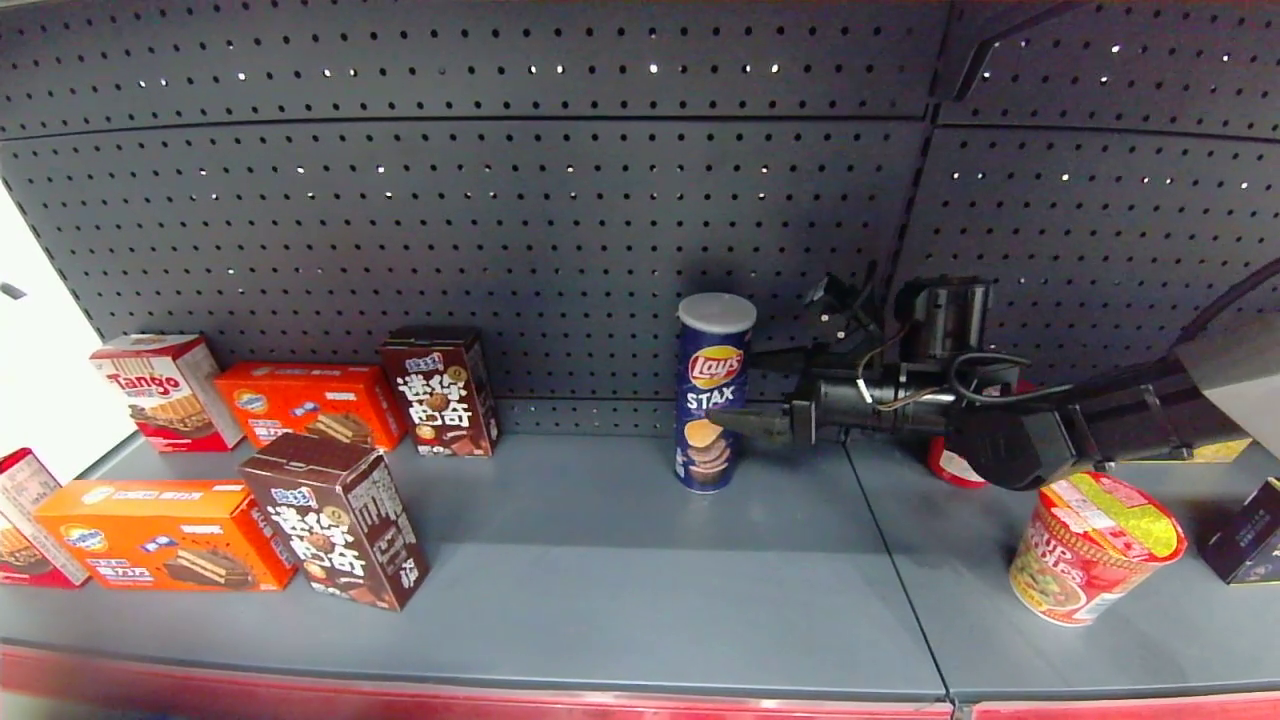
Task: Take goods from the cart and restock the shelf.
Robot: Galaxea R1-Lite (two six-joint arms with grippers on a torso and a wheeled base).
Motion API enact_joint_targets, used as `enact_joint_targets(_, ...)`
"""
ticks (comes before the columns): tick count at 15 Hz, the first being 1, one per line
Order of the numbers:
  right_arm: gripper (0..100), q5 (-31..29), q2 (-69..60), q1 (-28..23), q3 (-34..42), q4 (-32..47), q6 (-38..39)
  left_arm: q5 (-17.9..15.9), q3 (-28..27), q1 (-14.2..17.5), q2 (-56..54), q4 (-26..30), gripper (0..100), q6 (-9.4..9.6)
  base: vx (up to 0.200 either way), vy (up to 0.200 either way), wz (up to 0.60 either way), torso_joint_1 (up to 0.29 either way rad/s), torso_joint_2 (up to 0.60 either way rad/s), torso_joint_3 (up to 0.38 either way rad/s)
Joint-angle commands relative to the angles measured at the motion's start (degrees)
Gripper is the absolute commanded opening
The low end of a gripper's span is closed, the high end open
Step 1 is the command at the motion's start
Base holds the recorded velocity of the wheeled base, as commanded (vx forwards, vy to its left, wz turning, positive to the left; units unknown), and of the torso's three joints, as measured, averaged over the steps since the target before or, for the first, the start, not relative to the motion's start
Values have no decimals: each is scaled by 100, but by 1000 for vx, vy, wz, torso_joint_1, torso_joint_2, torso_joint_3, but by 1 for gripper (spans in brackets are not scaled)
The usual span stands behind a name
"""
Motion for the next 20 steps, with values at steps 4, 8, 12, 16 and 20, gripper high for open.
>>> enact_joint_targets(4,100,2,327,64,-14,-91,-1,-6,2,3,85,-8,0,7,0,0,0,0,0,0)
enact_joint_targets(8,100,2,617,82,-181,-91,-1,2,2,12,103,-8,0,7,0,0,0,0,0,0)
enact_joint_targets(12,100,-7,898,143,-427,-82,-1,2,11,12,103,1,0,16,0,0,0,0,0,0)
enact_joint_targets(16,100,-24,1135,257,-647,-64,8,37,11,21,94,10,0,16,0,0,0,0,0,0)
enact_joint_targets(20,100,-86,1294,328,-708,-82,8,46,29,21,94,10,0,16,0,0,0,0,0,0)
